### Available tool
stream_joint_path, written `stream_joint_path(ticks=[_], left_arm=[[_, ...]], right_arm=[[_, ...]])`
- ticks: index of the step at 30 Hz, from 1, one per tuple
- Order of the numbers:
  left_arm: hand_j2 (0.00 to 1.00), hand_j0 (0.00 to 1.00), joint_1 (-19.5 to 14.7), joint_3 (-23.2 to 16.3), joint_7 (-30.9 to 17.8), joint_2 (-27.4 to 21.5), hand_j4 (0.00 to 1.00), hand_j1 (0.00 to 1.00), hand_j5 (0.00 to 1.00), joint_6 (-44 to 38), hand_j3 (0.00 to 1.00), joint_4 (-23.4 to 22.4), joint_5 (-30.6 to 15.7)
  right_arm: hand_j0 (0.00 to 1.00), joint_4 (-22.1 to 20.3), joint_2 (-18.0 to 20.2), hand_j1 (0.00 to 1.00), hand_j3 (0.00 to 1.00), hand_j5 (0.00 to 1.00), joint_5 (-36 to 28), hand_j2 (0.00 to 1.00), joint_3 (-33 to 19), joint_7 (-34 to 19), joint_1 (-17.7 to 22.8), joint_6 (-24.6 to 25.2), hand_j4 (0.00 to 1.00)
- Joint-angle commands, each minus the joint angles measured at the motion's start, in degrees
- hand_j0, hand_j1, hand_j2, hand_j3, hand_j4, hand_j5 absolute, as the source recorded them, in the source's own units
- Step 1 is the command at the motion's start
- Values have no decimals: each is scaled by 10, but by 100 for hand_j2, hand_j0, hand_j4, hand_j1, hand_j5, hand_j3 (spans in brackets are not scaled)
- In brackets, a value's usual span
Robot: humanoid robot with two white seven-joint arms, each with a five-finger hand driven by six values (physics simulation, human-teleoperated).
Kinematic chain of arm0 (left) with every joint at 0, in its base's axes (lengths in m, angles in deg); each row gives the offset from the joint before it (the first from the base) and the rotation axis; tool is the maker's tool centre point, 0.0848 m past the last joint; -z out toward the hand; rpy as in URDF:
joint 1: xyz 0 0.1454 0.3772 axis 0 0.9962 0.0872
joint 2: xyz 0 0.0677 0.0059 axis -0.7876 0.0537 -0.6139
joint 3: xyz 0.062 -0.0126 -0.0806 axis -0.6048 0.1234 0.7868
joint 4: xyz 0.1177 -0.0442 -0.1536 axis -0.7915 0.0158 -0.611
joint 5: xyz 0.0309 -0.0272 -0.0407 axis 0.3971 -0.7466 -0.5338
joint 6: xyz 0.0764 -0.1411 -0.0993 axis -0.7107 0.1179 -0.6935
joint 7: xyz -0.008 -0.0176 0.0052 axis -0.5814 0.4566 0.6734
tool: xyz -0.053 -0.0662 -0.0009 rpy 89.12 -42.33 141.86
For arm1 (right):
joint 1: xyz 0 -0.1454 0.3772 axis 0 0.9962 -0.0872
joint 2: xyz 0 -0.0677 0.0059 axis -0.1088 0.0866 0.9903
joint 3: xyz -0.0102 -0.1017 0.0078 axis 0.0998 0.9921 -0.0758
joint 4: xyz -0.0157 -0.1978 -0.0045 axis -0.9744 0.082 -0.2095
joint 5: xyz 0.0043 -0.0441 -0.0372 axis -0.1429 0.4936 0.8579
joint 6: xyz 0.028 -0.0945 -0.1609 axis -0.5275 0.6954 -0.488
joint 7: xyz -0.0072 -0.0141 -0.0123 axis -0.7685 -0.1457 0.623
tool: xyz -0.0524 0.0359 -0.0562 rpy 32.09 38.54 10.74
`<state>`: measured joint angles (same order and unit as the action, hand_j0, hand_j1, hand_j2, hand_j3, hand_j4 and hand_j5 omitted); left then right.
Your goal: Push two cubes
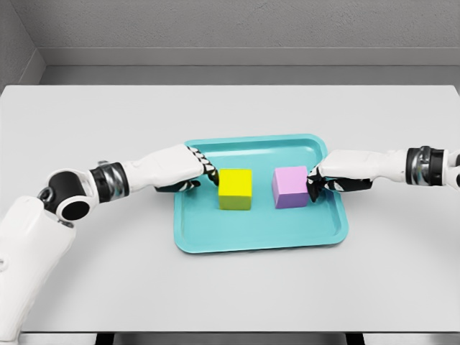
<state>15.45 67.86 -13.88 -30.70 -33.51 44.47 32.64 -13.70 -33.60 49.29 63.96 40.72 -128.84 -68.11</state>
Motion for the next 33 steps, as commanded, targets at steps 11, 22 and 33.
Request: stream_joint_path(ticks=[11,22,33], left_arm=[[56,56,-1,-3,0,10,56,56,56,-1,56,-11,-2],[56,56,2,-3,0,14,56,56,56,-1,56,-10,-3],[56,56,0,-4,0,29,56,56,56,-1,56,-13,6]], right_arm=[[37,-4,-13,37,37,37,1,37,-1,0,-1,-1,37],[37,-5,-26,37,37,37,1,37,-1,0,-4,-3,37],[37,-1,-5,37,37,37,1,37,-25,0,-5,-18,37]])
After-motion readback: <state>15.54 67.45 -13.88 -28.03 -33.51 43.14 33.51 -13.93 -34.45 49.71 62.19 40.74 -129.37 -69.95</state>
